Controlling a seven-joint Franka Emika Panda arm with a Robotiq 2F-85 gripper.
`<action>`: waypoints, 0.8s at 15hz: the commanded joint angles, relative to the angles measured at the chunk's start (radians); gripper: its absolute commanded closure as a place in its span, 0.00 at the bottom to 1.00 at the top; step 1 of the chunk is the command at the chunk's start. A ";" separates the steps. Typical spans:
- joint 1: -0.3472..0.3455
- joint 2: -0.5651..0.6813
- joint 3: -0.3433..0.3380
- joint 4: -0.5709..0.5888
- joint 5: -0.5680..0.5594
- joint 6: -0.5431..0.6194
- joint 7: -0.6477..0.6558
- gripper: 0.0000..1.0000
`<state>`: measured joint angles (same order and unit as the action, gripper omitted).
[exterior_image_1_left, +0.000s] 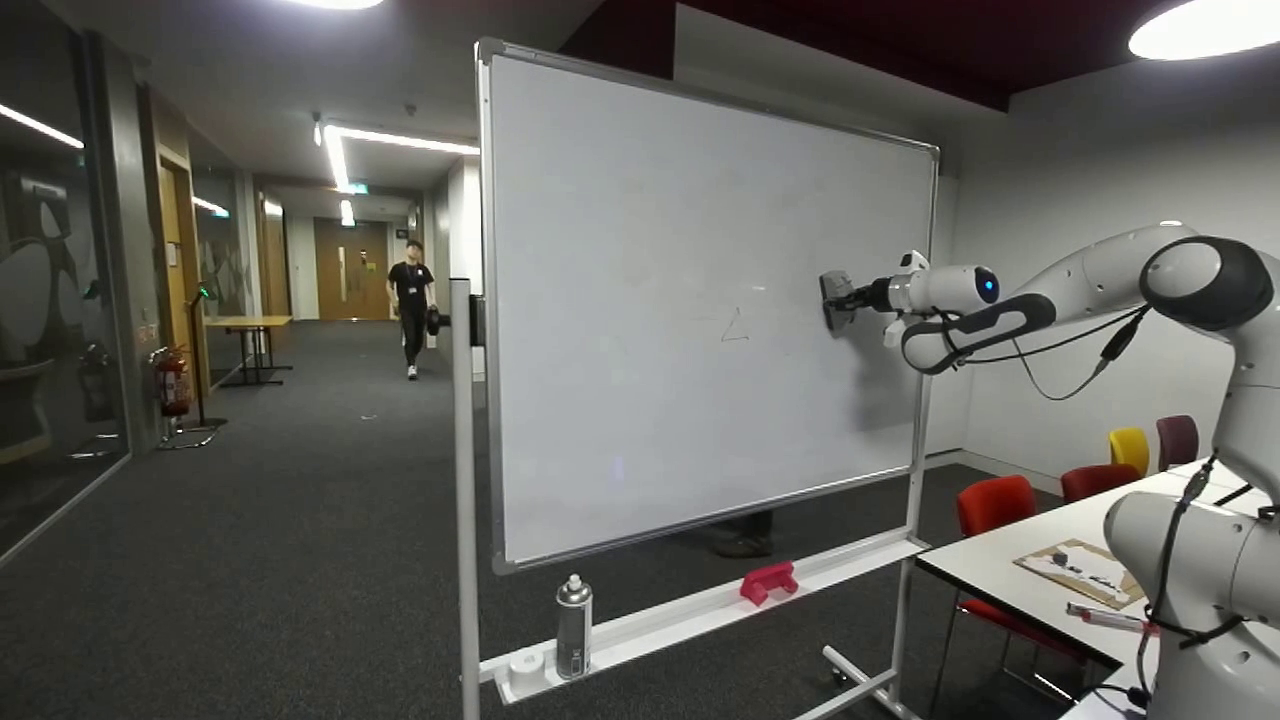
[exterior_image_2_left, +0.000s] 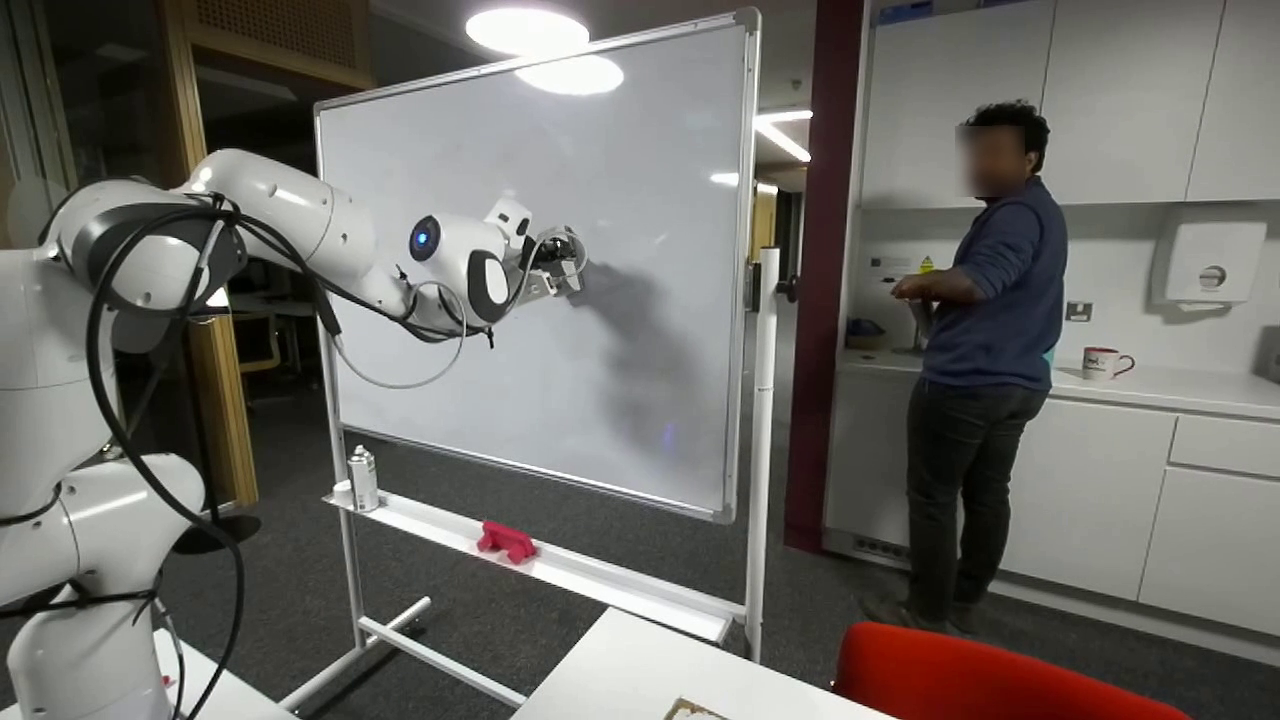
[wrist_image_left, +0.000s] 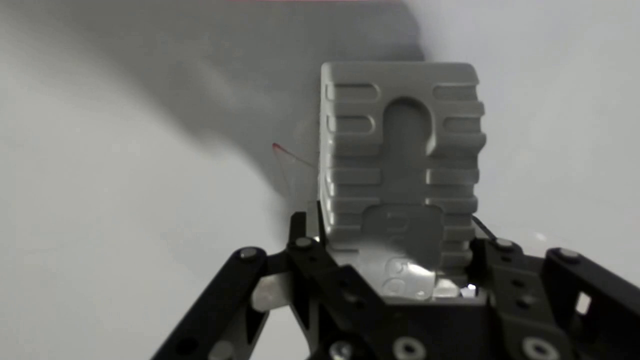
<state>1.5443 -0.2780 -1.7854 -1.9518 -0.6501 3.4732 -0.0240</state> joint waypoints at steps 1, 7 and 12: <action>0.052 0.017 -0.044 -0.039 0.009 0.000 -0.050 0.65; 0.023 -0.031 -0.049 0.010 0.017 0.005 -0.022 0.65; 0.011 -0.070 -0.058 0.009 0.014 -0.014 -0.006 0.65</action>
<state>1.5409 -0.3052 -1.8136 -1.9601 -0.6470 3.4780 -0.0264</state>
